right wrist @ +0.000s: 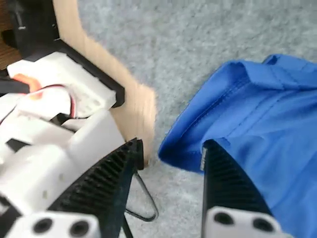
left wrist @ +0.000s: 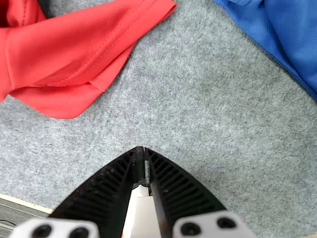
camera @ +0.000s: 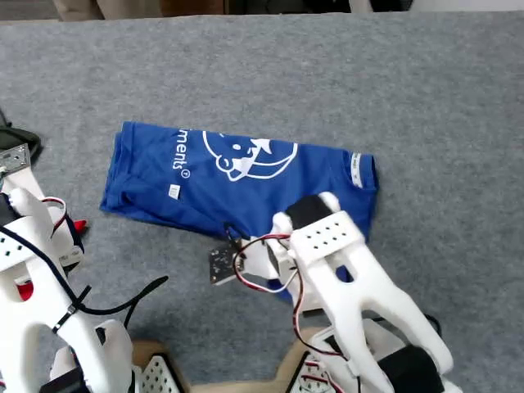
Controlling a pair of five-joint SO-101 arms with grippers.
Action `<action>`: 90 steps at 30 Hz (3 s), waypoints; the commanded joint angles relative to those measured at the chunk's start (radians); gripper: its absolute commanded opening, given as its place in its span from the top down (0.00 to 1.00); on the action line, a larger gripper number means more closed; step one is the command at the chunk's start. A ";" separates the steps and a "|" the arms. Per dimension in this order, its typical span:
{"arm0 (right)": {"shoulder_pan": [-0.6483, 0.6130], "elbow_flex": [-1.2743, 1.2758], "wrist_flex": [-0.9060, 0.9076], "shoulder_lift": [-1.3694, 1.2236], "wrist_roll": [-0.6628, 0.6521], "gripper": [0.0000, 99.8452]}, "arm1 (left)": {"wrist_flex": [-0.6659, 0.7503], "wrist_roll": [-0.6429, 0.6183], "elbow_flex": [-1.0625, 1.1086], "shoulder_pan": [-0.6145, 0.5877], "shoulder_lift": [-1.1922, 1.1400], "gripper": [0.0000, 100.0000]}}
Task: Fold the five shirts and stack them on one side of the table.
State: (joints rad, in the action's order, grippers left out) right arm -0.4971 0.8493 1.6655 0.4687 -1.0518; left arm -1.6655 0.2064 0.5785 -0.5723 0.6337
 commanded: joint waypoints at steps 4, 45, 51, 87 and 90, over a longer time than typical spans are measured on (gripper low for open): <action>0.151 -0.191 0.048 0.033 -0.049 0.80 | -0.006 0.003 -0.005 -0.005 0.015 0.98; 0.452 -0.842 -0.532 -0.794 0.470 0.98 | 0.347 -0.287 -0.718 0.543 -0.860 0.98; 0.558 -1.145 -0.494 -1.106 0.532 0.98 | 0.341 -0.279 -1.077 0.554 -1.262 0.98; 0.582 -2.209 0.124 -1.362 0.462 0.98 | -0.098 -0.117 -1.892 0.488 -1.662 0.98; 0.564 -1.946 0.123 -1.173 0.419 0.98 | -0.098 -0.094 -1.699 0.497 -1.500 0.98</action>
State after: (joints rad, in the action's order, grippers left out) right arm 0.0982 -1.3111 1.7683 -0.9413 -0.5884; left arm -1.7484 0.0898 -1.2720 -0.0951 -1.0710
